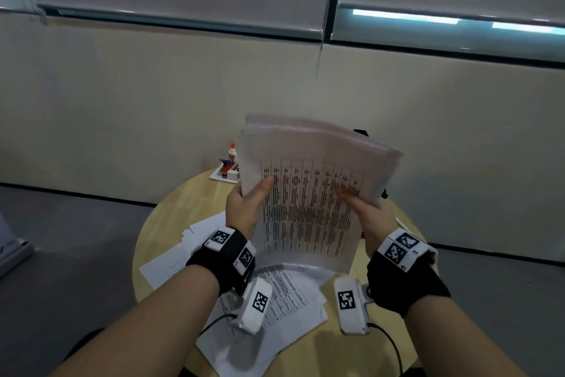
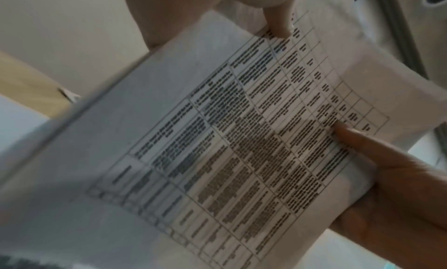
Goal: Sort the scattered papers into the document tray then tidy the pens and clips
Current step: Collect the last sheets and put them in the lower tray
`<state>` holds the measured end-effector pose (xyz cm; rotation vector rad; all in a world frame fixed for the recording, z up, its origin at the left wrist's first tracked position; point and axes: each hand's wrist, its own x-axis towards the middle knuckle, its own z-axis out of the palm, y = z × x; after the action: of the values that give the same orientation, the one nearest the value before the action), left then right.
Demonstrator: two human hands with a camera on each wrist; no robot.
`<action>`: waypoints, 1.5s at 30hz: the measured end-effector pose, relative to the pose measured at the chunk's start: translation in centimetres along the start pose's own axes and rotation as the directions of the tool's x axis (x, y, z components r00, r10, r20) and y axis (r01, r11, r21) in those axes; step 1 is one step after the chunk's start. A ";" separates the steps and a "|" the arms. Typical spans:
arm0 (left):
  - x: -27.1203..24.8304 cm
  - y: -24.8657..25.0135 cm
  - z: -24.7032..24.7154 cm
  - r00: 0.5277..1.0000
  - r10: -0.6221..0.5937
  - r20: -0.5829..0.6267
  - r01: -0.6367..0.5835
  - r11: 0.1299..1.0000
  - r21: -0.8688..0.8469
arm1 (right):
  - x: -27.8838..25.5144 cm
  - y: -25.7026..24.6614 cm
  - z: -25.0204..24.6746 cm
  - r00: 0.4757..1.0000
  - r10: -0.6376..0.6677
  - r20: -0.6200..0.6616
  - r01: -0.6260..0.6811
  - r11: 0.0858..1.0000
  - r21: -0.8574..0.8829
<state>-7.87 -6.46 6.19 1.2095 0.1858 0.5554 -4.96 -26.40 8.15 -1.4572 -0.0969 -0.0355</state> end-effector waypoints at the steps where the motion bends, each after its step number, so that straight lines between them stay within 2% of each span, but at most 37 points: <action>1: 0.0 -0.1 -0.2 1.000 0.015 0.013 -0.016 1.000 0.022 | -0.1 -0.2 -0.2 1.000 -0.016 -0.019 0.015 1.000 -0.024; 3: 0.0 -0.6 -0.6 0.999 0.013 0.042 -0.015 0.999 0.043 | 0.0 -0.3 -0.7 0.995 -0.069 -0.075 0.064 0.996 -0.065; 6: 0.0 -1.0 -0.7 0.997 0.000 0.073 -0.004 0.999 0.050 | 0.0 -0.8 -1.2 0.978 -0.170 -0.123 0.168 0.985 -0.026; 8: -0.1 -1.1 -0.4 0.996 0.004 0.086 -0.011 0.997 0.079 | -0.2 -1.5 -1.3 0.945 -0.300 -0.129 0.291 0.953 -0.079; 10: -0.1 -1.2 -0.1 0.996 0.006 0.094 -0.015 0.996 0.091 | -0.5 -2.6 -1.1 0.877 -0.469 -0.103 0.427 0.860 -0.279; 13: 0.1 -1.1 -0.1 0.995 0.008 0.096 -0.019 0.994 0.111 | -0.5 -4.1 -1.0 0.783 -0.621 0.046 0.533 0.631 -0.564; 15: 0.2 -1.1 -0.2 0.995 0.001 0.104 -0.015 0.991 0.135 | -0.3 -4.6 -1.0 0.761 -0.639 0.106 0.568 0.580 -0.583; 17: 0.3 -1.1 -0.3 0.992 -0.024 0.123 0.004 0.988 0.157 | -0.1 -4.6 -1.1 0.747 -0.659 0.087 0.572 0.571 -0.588; 18: 0.3 -1.1 -0.4 0.991 -0.041 0.130 0.020 0.987 0.159 | 0.0 -4.5 -1.2 0.749 -0.660 0.060 0.559 0.580 -0.592; 19: 0.4 -1.1 -0.5 0.989 -0.062 0.137 0.040 0.986 0.159 | 0.1 -4.3 -1.4 0.774 -0.633 0.024 0.530 0.627 -0.570; 20: 0.5 -1.1 -0.7 0.986 -0.088 0.143 0.064 0.985 0.162 | 0.2 -3.9 -1.7 0.831 -0.557 -0.011 0.481 0.728 -0.489; 22: 0.6 -1.2 -0.8 0.977 -0.136 0.165 0.105 0.977 0.185 | 0.4 -3.0 -2.0 0.961 -0.275 0.008 0.272 0.945 -0.179; 23: 0.6 -1.3 -0.8 0.973 -0.153 0.173 0.117 0.973 0.199 | 0.6 -2.0 -2.2 0.986 -0.151 0.067 0.158 0.982 -0.105; 25: 0.4 -1.4 -0.6 0.973 -0.153 0.174 0.115 0.972 0.207 | 0.7 0.3 -2.3 0.988 -0.028 0.151 0.050 0.988 -0.146; 28: 0.0 -0.9 0.2 0.989 -0.090 0.117 0.069 0.983 0.169 | 0.5 2.4 -1.9 0.995 -0.033 0.098 0.050 0.982 -0.181; 32: -1.0 -0.3 1.0 1.000 -0.026 0.006 0.025 0.999 0.032 | -0.3 1.6 -1.6 0.998 -0.066 0.024 0.066 0.998 -0.003; 35: -1.4 -0.2 0.7 0.999 -0.003 -0.044 0.005 0.999 0.049 | -1.3 1.3 -1.9 0.996 -0.084 0.019 0.083 0.996 0.022; 37: -1.4 0.6 0.9 0.997 0.062 -0.040 -0.059 0.997 0.055 | -1.5 1.6 -2.2 0.996 -0.087 -0.003 0.087 0.996 -0.032; 41: -1.2 3.1 2.5 0.975 0.214 -0.058 -0.211 0.976 0.052 | -1.6 1.9 -2.3 0.998 -0.070 0.003 0.070 0.997 -0.016; 45: -0.6 5.2 3.7 0.960 0.237 -0.150 -0.226 0.970 0.088 | -1.7 1.9 -2.3 0.996 -0.093 0.011 0.093 0.996 -0.015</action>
<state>-8.39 -8.62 12.18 1.2635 0.2014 0.8583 -6.43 -28.50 5.83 -1.4681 -0.1735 -0.1047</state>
